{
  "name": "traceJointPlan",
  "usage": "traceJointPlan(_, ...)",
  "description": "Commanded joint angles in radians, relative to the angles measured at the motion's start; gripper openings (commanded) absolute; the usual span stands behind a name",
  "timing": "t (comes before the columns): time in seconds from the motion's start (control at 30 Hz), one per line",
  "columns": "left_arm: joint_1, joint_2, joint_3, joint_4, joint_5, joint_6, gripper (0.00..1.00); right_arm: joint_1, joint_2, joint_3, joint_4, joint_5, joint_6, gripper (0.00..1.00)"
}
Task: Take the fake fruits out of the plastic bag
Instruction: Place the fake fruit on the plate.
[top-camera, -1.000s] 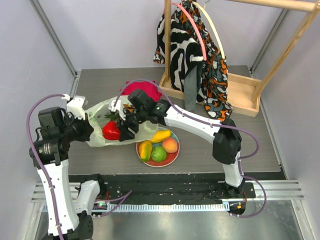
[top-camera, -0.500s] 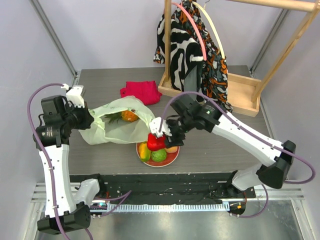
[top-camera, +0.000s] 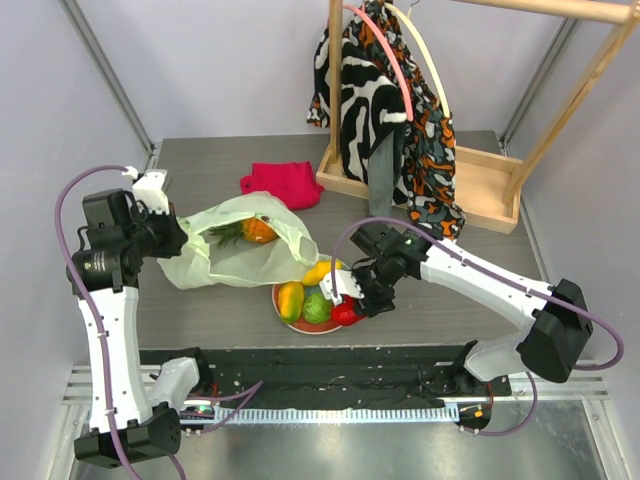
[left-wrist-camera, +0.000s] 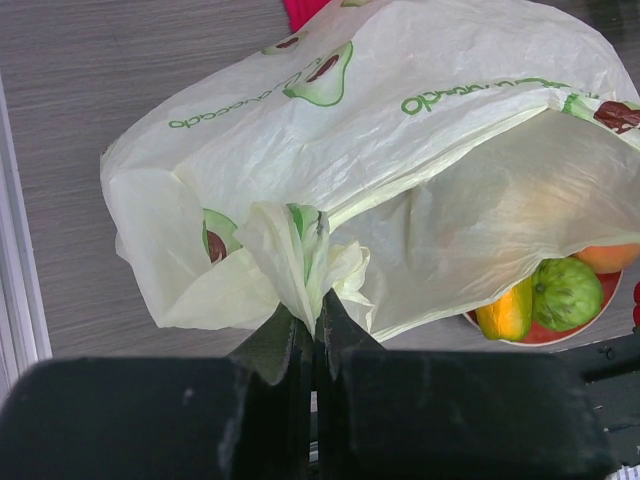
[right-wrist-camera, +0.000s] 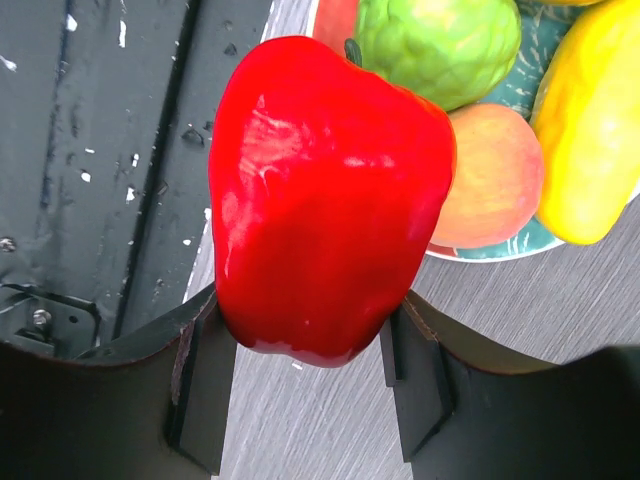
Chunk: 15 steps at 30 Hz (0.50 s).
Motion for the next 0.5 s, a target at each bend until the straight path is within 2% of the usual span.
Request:
traceJointPlan(0.0, 0.003, -0.006, 0.004, 0.023, -0.001, 0.002, 0.0, 0.003, 0.007, -0.021, 0.072, 0.018, -0.04, 0.34)
traceJointPlan(0.27, 0.009, -0.018, -0.007, 0.007, -0.005, 0.007, 0.0, 0.005, 0.045, -0.11, 0.155, 0.079, -0.124, 0.34)
traceJointPlan(0.47, 0.017, -0.015, -0.008, 0.001, -0.001, 0.005, 0.0, 0.006, 0.085, -0.108, 0.222, 0.088, -0.107, 0.35)
